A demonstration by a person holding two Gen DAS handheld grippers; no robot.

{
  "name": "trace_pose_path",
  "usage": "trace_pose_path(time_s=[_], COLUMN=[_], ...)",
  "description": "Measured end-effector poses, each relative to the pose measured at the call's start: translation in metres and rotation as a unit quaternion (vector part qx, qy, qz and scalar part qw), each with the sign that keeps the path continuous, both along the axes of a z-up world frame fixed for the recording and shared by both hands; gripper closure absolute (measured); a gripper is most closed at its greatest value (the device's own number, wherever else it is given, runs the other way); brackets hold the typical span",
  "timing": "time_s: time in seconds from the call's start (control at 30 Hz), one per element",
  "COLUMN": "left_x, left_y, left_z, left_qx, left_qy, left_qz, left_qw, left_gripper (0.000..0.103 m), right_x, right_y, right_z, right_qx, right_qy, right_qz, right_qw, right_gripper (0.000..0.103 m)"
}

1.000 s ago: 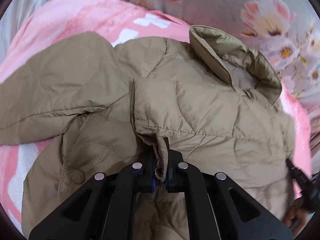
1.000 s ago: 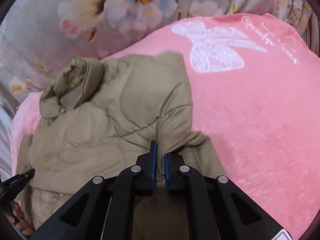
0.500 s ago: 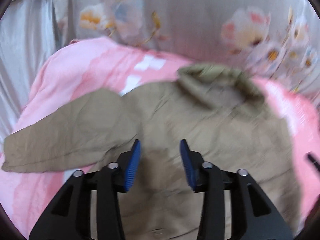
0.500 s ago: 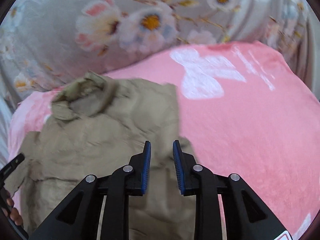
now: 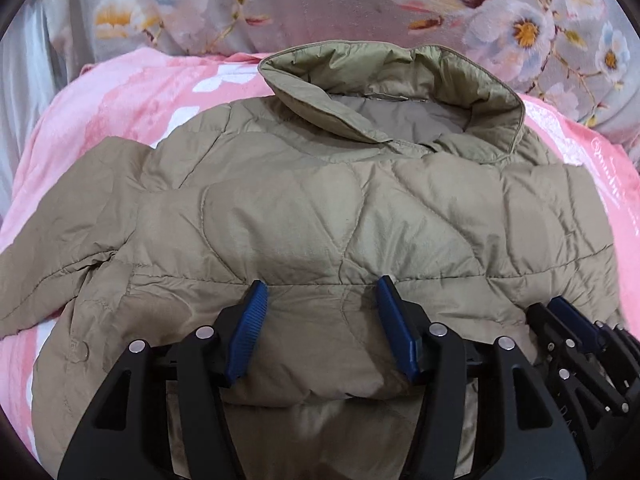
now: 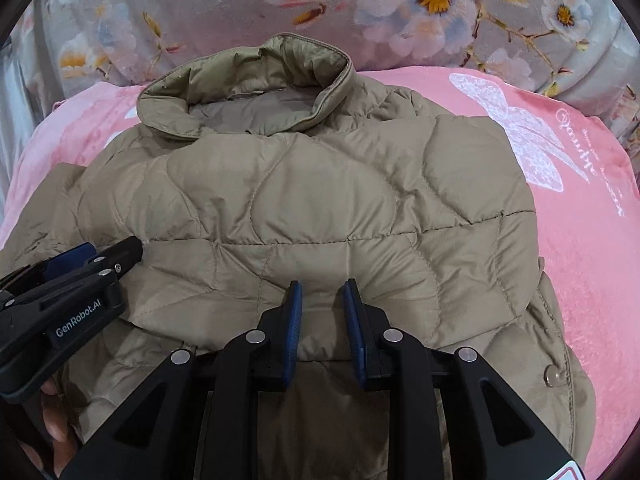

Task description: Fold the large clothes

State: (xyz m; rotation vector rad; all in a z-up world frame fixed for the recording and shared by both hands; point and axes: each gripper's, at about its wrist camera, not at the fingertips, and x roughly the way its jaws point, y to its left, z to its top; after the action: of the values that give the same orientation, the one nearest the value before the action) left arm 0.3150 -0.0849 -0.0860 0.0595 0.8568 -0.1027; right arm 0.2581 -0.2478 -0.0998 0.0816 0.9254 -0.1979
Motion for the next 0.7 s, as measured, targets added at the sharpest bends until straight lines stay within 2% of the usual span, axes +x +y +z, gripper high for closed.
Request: trace_pose_path(time_s=[0.17,0.37,0.47,0.53,0.6,0.63,0.7], left_x=[-0.003,-0.002,-0.003,-0.006,-0.016,-0.024,-0.045], left_y=[-0.003,-0.005,-0.003,0.007,0.034,0.055,0.107], left_z=[-0.004,-0.005,-0.005,0.0,0.011,0.017,0.03], left_qx=[0.011,0.019,0.006,-0.025,-0.084,-0.13,-0.204], left_qy=[-0.017,-0.022,-0.023,-0.022,-0.008,0.004,0.015], left_qz=[0.003,0.005,0.004,0.004,0.021,0.026,0.048], left_qw=[0.9998,0.9996,0.9997,0.9994,0.9962,0.9911,0.9778], left_gripper=[0.048,0.047,0.046,0.044,0.044,0.043,0.033], right_x=[0.001,0.002,0.002,0.002,-0.002,-0.007,-0.028], right_y=[0.012,0.011,0.01,0.007,0.0,0.0,0.003], right_z=[-0.003,-0.005,-0.005,-0.005,-0.001,0.003,0.018], right_qx=[-0.045,-0.049,-0.042,-0.029,-0.006,-0.008,-0.01], right_qy=[0.001,0.002,0.0,-0.002,-0.005,-0.002,-0.009], right_qz=[0.001,0.001,0.0,0.001,0.004,0.003,0.001], right_qw=[0.999,0.999,0.999,1.0,1.0,1.0,1.0], right_gripper=[0.081,0.081,0.081,0.081,0.081,0.08,0.068])
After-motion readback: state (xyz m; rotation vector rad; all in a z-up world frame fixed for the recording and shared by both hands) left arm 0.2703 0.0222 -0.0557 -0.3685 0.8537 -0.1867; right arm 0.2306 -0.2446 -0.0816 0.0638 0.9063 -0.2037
